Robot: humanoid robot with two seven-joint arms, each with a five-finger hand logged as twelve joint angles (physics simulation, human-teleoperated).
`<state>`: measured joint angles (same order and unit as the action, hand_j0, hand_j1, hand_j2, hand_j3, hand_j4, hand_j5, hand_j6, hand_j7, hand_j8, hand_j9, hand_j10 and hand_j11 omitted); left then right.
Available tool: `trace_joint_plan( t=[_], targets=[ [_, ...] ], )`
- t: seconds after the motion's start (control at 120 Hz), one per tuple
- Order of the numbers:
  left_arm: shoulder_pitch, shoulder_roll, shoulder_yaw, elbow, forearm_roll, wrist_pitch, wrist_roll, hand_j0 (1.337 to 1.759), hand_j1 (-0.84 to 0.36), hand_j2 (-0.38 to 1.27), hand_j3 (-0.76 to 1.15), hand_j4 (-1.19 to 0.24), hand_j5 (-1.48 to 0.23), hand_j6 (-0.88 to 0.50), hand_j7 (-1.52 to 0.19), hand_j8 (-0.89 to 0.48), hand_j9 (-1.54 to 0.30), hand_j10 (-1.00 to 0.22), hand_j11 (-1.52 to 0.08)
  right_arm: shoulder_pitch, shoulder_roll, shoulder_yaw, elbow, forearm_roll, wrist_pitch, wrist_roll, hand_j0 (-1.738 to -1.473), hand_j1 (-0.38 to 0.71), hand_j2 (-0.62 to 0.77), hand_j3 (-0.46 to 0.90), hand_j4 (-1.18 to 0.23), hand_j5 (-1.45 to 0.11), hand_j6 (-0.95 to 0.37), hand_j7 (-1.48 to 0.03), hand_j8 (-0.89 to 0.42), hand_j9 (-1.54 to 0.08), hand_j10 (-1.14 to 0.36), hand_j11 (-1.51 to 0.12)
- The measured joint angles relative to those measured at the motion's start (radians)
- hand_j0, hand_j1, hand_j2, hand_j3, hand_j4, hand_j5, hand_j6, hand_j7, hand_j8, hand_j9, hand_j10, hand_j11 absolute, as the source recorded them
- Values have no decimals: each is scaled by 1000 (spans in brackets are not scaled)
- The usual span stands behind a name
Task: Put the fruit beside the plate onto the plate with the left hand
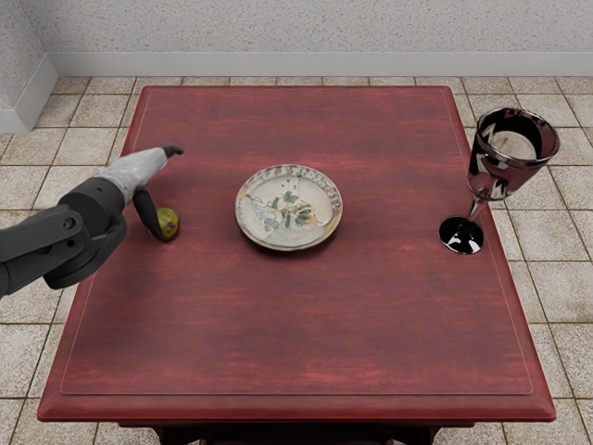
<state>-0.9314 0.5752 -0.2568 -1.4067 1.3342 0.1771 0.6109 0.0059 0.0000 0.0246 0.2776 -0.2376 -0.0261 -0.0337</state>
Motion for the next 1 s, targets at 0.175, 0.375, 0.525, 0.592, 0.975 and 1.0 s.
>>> trace_joint_plan(
  t=[0.175,0.375,0.525,0.592,0.975,1.0],
  targets=[
    [2,0,28,0,6,2,0,1658,37,209,0,-222,-298,-224,-298,-224,-299,-222,-300,0,0,0,0,0,0,0,-1658,-349,0,0,0,0,0,0,0,0,0,0],
    [0,0,44,1,4,2,0,1657,-4,178,0,-305,-412,-307,-411,-308,-411,-306,-411,0,0,0,0,0,0,0,-1658,-349,0,0,0,0,0,0,0,0,0,0],
    [-2,0,52,3,1,1,0,1657,-80,121,0,-381,-508,-383,-508,-382,-509,-381,-509,0,0,0,0,0,0,0,-1658,-349,0,0,0,0,0,0,0,0,0,0],
    [-3,0,54,4,0,0,0,1657,-119,112,0,-412,-546,-413,-546,-413,-547,-411,-547,0,0,0,0,0,0,0,-1658,-349,0,0,0,0,0,0,0,0,0,0],
    [0,-3,61,5,-2,-3,0,1657,-238,148,0,-536,-660,-507,-673,-512,-681,-524,-680,0,0,0,0,0,0,0,-1658,-349,0,0,0,0,0,0,0,0,0,0],
    [0,-3,62,5,-1,-2,0,1656,-238,139,0,-543,-658,-507,-676,-512,-686,-528,-685,0,0,0,0,0,0,0,-1658,-349,0,0,0,0,0,0,0,0,0,0]
  ],
)
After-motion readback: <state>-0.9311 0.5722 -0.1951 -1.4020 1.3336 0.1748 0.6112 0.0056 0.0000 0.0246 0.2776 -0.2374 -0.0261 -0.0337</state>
